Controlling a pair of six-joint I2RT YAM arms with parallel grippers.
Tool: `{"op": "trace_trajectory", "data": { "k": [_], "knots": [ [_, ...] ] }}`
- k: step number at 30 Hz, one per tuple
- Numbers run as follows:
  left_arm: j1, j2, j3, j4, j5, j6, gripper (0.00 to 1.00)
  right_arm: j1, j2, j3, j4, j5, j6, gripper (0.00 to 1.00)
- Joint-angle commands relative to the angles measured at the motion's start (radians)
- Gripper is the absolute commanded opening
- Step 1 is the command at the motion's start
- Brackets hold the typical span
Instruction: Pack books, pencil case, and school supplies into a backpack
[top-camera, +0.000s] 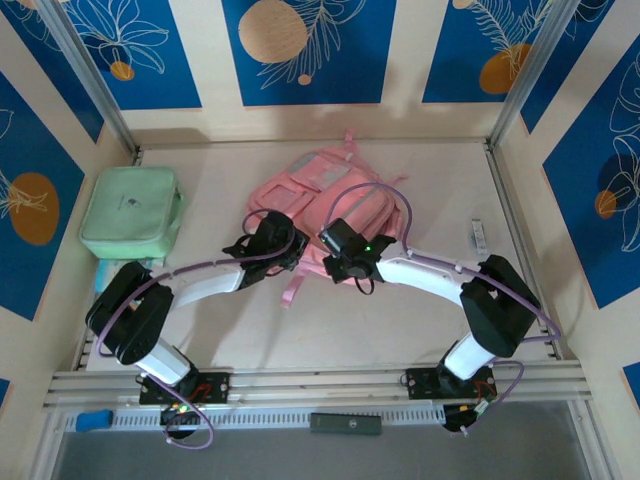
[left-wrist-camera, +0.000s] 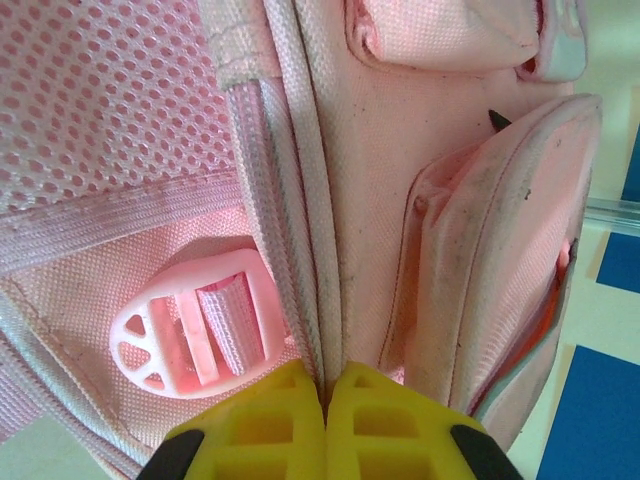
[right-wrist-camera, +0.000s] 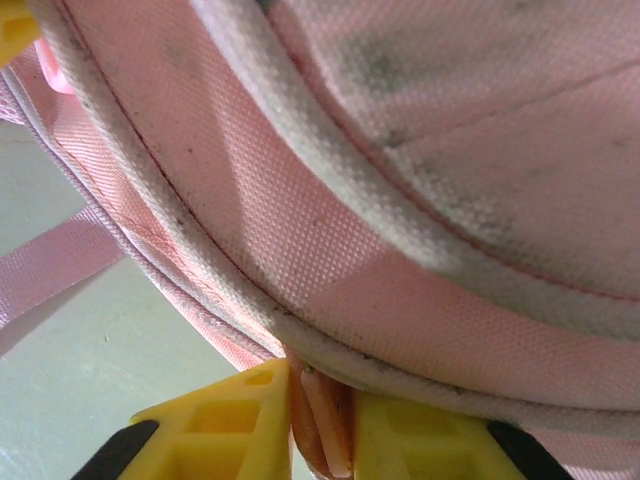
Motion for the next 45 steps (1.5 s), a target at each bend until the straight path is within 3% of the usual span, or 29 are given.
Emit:
{"op": "trace_trajectory", "data": {
  "k": [1,4,9,12,14,16,26,31,36,45],
  "knots": [
    [0.005,-0.062,0.016,0.012,-0.025,0.011,0.0,0.001,-0.045,-0.022,0.086,0.024,-0.031,0.14],
    [0.009,-0.069,0.015,0.007,-0.023,0.022,0.0,-0.015,-0.087,-0.028,0.063,0.018,-0.024,0.06],
    [0.034,-0.08,0.012,-0.029,-0.017,0.054,0.0,-0.026,-0.132,-0.033,-0.003,0.0,-0.023,0.03],
    [0.038,-0.073,0.013,-0.022,0.002,0.059,0.0,-0.036,-0.146,-0.05,0.007,-0.093,-0.049,0.03],
    [0.037,-0.065,0.02,-0.018,0.015,0.065,0.0,-0.053,-0.151,-0.058,0.03,-0.19,-0.058,0.09],
    [0.038,-0.052,0.024,-0.01,0.026,0.065,0.0,-0.067,-0.14,-0.052,0.037,-0.196,-0.031,0.15],
    [0.037,-0.028,0.031,-0.003,0.04,0.068,0.0,-0.184,-0.16,-0.06,0.103,-0.413,0.025,0.25],
    [0.038,-0.015,0.041,0.009,0.05,0.064,0.0,-0.169,-0.136,-0.052,0.086,-0.351,-0.015,0.24],
    [0.038,-0.009,0.047,0.008,0.052,0.064,0.0,-0.082,-0.114,-0.058,0.083,-0.233,-0.057,0.24],
    [0.038,-0.012,0.048,0.005,0.056,0.063,0.0,-0.061,-0.039,-0.038,0.112,-0.059,-0.05,0.23]
  ]
}}
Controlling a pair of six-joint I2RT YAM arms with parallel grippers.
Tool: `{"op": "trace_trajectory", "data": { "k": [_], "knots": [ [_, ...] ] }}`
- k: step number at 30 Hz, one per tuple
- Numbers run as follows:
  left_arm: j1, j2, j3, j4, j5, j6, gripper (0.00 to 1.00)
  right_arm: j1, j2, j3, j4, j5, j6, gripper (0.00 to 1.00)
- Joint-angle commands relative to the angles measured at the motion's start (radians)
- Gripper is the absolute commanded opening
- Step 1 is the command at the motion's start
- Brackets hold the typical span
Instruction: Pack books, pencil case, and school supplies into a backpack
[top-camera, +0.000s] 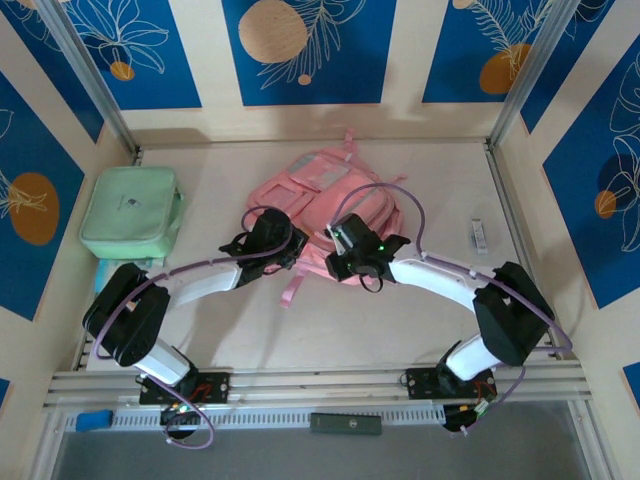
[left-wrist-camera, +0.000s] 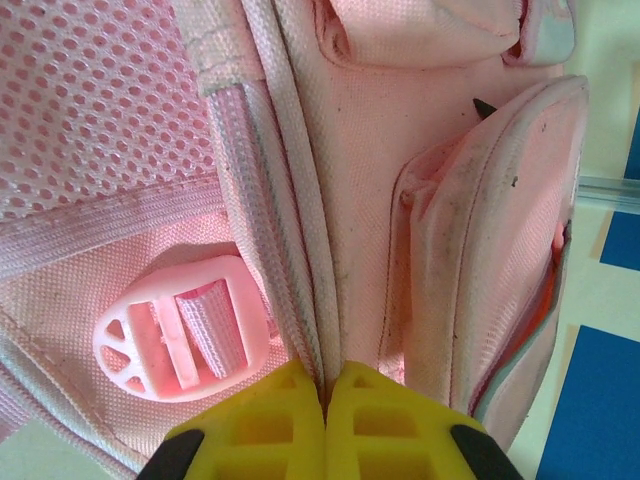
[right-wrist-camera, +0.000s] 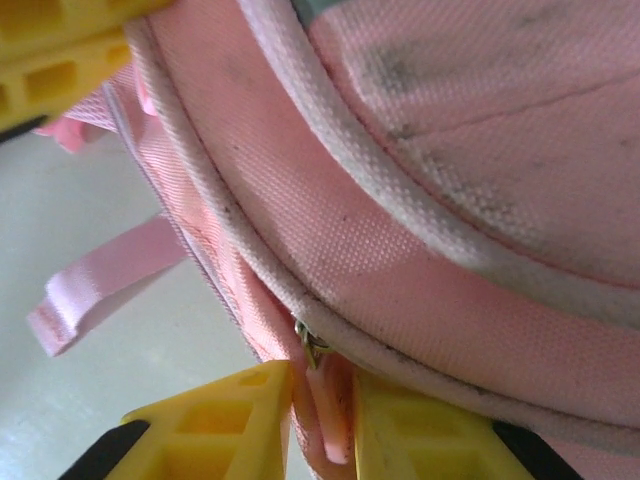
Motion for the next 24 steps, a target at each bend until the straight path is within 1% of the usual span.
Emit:
{"op": "trace_trajectory", "data": {
  "k": [1,4,5,7,10,15,17,18,20,22,24],
  "knots": [
    [0.012,-0.002,0.04,0.025,0.003,0.013,0.0,0.004,0.033,0.017,0.046,0.109,-0.011,0.24],
    [0.012,-0.007,0.045,0.019,0.0,0.018,0.0,0.012,0.05,0.004,0.079,0.103,-0.02,0.25],
    [0.012,-0.005,0.046,0.015,-0.001,0.019,0.0,0.011,0.061,0.002,0.092,0.097,-0.022,0.24],
    [0.012,-0.004,0.046,0.015,-0.001,0.019,0.0,0.01,0.068,0.014,0.09,0.1,-0.018,0.16],
    [0.014,-0.002,0.044,0.013,-0.001,0.022,0.0,0.018,0.024,0.034,0.075,0.101,-0.031,0.1],
    [0.031,-0.004,0.039,0.006,-0.001,0.045,0.0,0.013,-0.049,0.058,-0.045,0.101,-0.033,0.04],
    [0.049,0.001,0.045,-0.006,0.01,0.06,0.0,0.009,-0.074,0.045,-0.084,0.069,-0.037,0.03],
    [0.064,0.005,0.046,-0.006,0.021,0.068,0.0,0.008,-0.086,0.038,-0.109,0.038,-0.044,0.02],
    [0.09,0.018,0.06,-0.013,0.051,0.095,0.0,0.008,-0.104,0.031,-0.17,0.041,-0.023,0.0],
    [0.114,0.035,0.086,-0.032,0.077,0.133,0.0,0.001,-0.124,0.019,-0.212,0.022,-0.01,0.0],
    [0.134,0.061,0.122,-0.046,0.107,0.172,0.0,-0.012,-0.141,0.009,-0.235,-0.022,0.008,0.0]
  ]
}}
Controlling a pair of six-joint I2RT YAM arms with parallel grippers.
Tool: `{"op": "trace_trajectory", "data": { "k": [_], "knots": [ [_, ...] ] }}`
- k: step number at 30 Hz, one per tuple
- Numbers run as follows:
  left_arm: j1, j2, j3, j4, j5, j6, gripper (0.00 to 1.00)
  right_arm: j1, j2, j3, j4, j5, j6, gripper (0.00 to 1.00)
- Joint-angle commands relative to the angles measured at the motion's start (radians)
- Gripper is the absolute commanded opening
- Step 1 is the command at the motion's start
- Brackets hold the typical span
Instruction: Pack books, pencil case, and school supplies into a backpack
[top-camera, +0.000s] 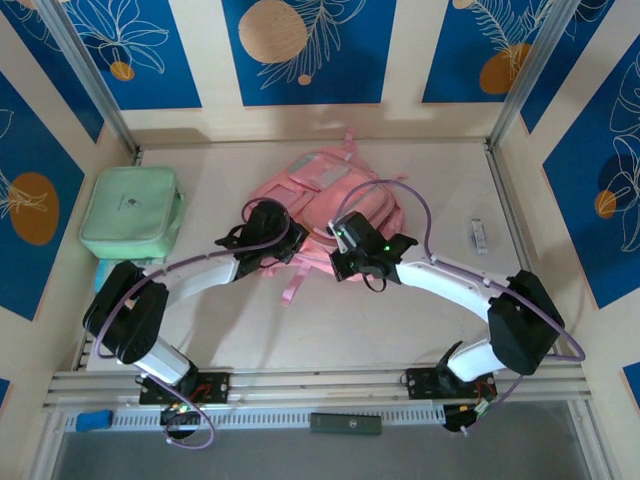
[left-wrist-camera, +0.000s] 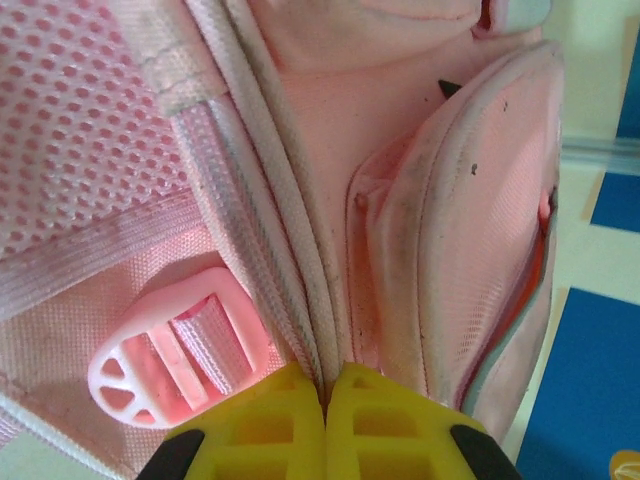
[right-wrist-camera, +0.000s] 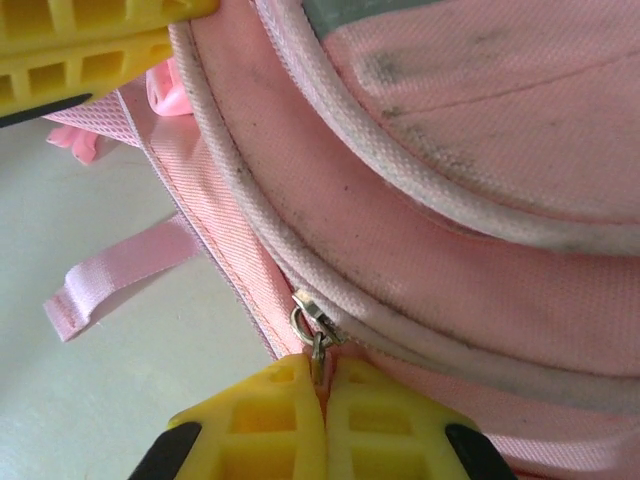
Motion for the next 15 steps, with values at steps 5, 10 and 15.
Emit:
{"op": "trace_trajectory", "data": {
  "k": [5,10,15],
  "knots": [
    [0.071,0.132,0.17,-0.006,0.047,0.126,0.0,0.053,-0.022,0.016,-0.133,-0.09,0.107,0.0],
    [0.048,0.179,0.208,0.016,0.078,0.121,0.0,0.081,0.093,0.136,-0.129,-0.055,0.203,0.06],
    [0.047,0.174,0.184,0.029,0.078,0.124,0.0,0.026,0.123,0.162,-0.131,-0.017,0.246,0.2]
  ]
}}
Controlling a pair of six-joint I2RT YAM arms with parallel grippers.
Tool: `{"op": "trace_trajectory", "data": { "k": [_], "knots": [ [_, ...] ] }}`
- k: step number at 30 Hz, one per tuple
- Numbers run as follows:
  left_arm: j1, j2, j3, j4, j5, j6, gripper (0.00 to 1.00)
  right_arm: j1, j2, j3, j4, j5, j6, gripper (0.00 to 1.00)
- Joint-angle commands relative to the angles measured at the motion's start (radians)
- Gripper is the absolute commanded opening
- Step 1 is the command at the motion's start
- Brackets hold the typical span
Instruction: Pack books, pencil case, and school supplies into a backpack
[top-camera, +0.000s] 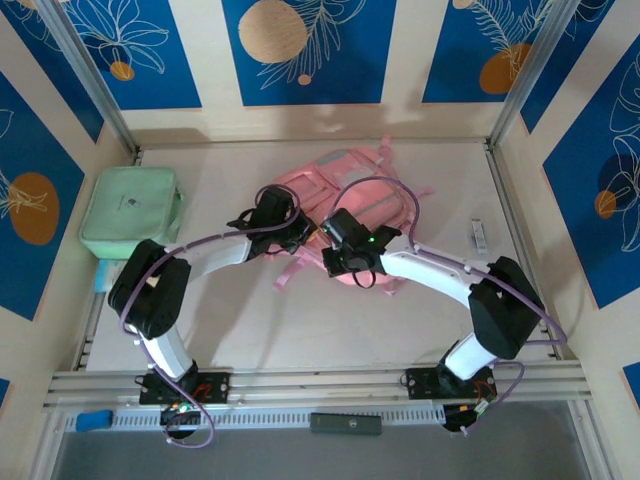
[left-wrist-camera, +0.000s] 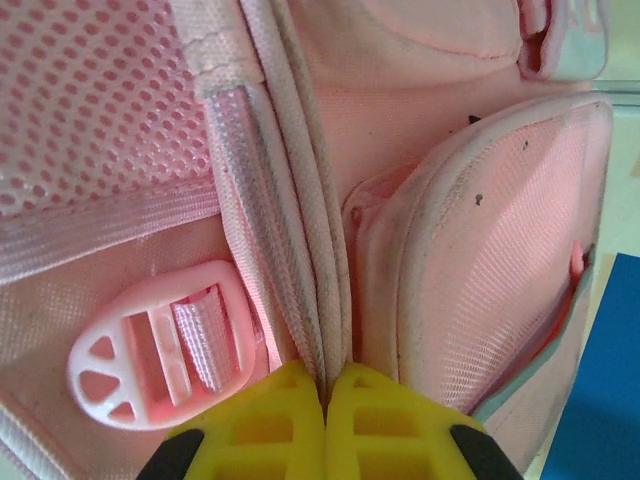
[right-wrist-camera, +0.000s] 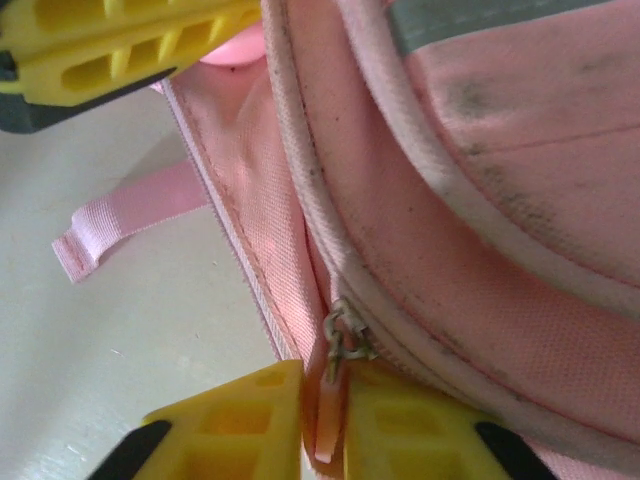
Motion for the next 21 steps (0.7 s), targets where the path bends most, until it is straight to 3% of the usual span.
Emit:
{"op": "trace_trajectory", "data": {
  "k": [1,7,11,21],
  "knots": [
    [0.017,0.006,0.024,0.085,-0.034,0.019,0.0,-0.016,-0.009,0.04,-0.031,-0.034,0.048,0.22],
    [0.016,0.014,0.028,0.095,-0.033,0.013,0.0,-0.022,0.004,0.054,-0.028,0.014,0.033,0.24],
    [0.016,0.016,0.027,0.099,-0.03,0.01,0.0,-0.012,0.022,0.057,-0.026,0.053,0.009,0.17],
    [0.017,0.015,0.029,0.091,-0.034,0.011,0.0,0.023,0.032,0.0,-0.04,0.103,0.01,0.2]
  ]
}}
